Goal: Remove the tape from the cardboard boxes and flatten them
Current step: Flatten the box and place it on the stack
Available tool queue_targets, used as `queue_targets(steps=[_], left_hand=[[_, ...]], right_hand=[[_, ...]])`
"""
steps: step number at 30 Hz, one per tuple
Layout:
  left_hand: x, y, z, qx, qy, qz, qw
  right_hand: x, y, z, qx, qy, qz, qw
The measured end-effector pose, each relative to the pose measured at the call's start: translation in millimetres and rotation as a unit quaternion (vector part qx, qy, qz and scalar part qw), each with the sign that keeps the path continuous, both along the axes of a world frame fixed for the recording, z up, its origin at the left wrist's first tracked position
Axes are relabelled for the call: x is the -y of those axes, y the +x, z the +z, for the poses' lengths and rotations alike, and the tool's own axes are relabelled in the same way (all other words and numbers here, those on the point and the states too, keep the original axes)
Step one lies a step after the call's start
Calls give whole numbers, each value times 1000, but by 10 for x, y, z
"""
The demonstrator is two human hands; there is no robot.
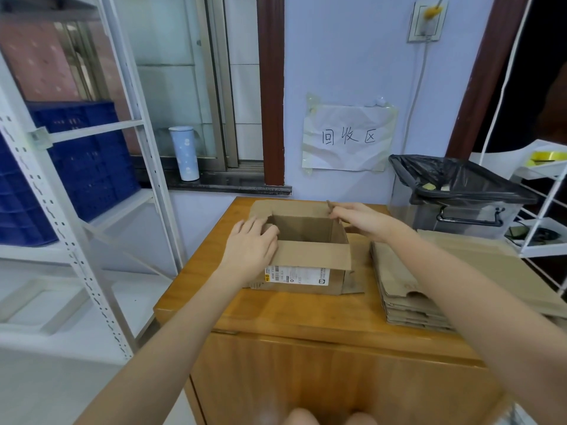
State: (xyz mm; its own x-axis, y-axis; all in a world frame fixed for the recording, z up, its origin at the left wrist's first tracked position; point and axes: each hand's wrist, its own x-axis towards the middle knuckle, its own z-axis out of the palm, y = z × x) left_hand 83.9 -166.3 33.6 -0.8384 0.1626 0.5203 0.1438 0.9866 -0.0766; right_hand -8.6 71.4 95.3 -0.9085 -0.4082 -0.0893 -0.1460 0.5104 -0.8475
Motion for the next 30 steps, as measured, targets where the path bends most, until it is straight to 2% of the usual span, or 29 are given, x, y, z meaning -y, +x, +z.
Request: queue_targets(steps=[4,10,13,19,24,30], left_hand=[[-45,2,-40,24,96,6,995],[-79,28,7,48,199,30,978],[-83,58,36,39,269,23,962],[-4,47,-27,-12,403,23,915],[24,53,-101,-17,534,47,844],[129,78,-341,36,578,60,813]], right_hand=[[-124,-43,-10,29,-68,-63,995],[-355,38,-97,88,-41,-104,990],[-365,69,-194,97,-62,-133,984],[-302,99,-248,94,-71,-161,980],[-283,84,-287,95,-78,-169,978],[-255,64,-337,98,-84,-173,976]])
